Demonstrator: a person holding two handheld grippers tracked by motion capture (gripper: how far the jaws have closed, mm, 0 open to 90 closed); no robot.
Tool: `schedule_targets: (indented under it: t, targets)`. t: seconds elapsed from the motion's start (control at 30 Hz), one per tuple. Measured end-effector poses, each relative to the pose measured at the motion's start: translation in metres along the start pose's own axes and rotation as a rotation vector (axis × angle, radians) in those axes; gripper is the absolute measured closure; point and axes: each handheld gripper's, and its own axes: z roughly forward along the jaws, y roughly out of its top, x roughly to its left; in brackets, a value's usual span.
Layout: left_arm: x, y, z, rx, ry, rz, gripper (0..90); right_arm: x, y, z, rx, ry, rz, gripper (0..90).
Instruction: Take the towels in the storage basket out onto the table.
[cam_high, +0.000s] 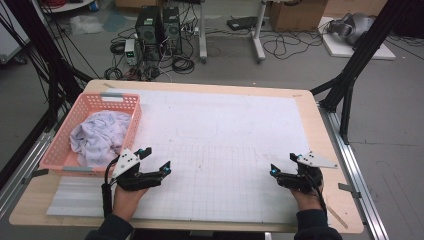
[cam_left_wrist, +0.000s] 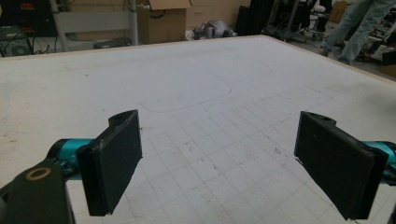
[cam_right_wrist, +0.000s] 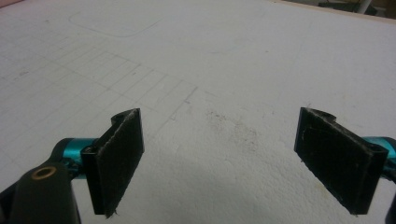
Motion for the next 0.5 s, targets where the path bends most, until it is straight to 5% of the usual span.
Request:
schedule_targets:
  t: [0.37, 0.5]
  targets:
    - [-0.0016, 0.0001, 0.0051, -0.008, 0.003, -0.020, 15.1, -0.0055, -0.0041, -0.0014, 0.001, 0.011, 0.012, 14.5]
    - [-0.0036, 0.0008, 0.0075, -0.009, 0.023, 0.017, 15.1, -0.0055, -0.0046, -0.0015, 0.007, 0.022, 0.015, 14.5]
